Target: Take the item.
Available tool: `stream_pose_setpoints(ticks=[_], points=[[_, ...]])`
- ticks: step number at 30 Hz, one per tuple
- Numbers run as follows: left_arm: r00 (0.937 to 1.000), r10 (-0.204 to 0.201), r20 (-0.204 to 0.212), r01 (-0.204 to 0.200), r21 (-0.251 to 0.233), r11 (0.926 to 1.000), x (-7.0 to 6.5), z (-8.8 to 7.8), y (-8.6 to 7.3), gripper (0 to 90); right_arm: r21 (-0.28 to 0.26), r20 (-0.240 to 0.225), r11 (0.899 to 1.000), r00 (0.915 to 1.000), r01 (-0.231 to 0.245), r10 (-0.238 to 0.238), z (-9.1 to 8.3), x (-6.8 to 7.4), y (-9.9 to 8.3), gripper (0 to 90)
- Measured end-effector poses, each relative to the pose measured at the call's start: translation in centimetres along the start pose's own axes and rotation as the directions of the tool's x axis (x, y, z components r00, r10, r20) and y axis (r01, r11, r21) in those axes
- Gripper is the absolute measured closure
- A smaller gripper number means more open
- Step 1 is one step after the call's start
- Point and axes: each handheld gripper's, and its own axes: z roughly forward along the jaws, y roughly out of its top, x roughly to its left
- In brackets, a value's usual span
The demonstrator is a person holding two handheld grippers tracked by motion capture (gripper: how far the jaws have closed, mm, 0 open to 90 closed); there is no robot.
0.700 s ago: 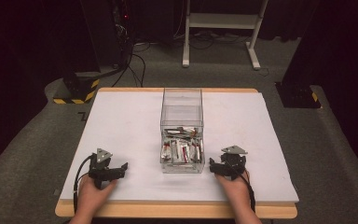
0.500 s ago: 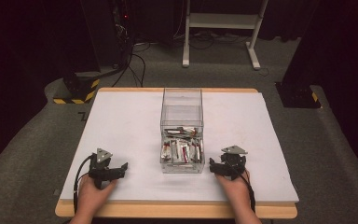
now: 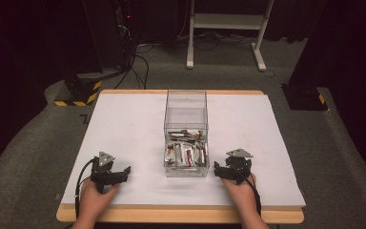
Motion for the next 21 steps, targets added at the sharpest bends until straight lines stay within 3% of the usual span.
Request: stream_pose_setpoints(ticks=[21], points=[[1.0000, 0.000, -0.001, 0.000, 0.000, 1.0000, 0.00, 0.00, 0.00, 13.6, -0.012, -0.001, 1.000, 0.9998, 0.018, -0.018, -0.20, -0.02, 0.06, 14.2]])
